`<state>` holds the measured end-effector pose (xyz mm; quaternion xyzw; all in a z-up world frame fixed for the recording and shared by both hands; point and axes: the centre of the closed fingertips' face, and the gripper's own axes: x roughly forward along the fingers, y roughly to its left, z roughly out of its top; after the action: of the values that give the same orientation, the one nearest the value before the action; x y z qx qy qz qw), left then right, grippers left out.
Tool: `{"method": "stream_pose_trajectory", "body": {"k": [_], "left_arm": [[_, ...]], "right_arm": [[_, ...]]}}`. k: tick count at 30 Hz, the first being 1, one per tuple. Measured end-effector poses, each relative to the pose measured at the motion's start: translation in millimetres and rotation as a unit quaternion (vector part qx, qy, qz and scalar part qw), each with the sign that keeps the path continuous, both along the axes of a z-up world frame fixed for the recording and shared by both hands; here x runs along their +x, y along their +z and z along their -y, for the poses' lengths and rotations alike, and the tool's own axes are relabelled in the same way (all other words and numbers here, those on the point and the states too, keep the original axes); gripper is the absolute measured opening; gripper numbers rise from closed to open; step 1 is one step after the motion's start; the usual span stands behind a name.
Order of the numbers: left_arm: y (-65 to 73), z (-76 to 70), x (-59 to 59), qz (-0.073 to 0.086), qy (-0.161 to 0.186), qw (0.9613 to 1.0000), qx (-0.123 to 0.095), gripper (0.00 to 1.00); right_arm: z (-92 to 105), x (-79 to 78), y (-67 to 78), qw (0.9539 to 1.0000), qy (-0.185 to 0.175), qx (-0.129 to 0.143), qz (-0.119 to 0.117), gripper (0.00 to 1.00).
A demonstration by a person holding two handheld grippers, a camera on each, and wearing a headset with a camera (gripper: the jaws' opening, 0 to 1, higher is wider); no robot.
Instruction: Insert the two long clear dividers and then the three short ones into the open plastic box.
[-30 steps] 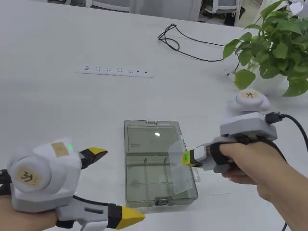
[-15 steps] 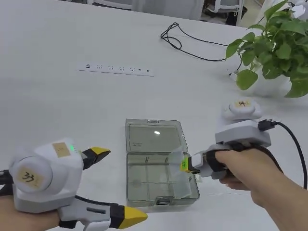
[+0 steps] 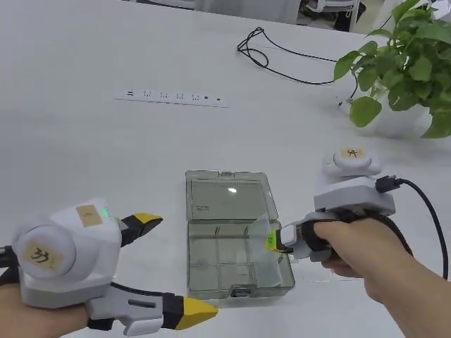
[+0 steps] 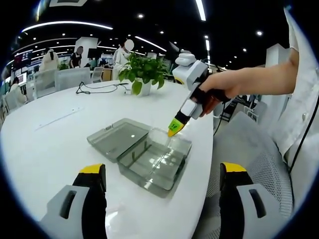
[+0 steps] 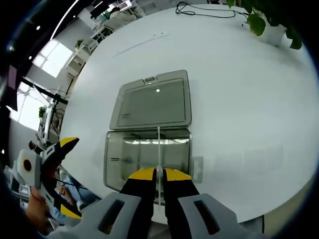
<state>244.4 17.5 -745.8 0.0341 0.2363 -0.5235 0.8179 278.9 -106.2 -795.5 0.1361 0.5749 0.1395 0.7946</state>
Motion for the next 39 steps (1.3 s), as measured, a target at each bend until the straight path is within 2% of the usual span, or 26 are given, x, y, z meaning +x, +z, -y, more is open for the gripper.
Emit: {"method": "stream_pose_trajectory", "body": {"k": [22,39], "left_arm": [[-1.6,1.9,0.0,-0.003,0.001,1.0,-0.002,0.96],[-6.9,0.8,-2.4,-0.005,-0.003,1.0,0.006,0.96]], "right_arm": [[-4.3,2.9,4.3,0.9999,0.011,0.0,0.004,0.07],[-8.2,-1.5,3.5,0.9997,0.023,-0.007,0.007,0.07]]}}
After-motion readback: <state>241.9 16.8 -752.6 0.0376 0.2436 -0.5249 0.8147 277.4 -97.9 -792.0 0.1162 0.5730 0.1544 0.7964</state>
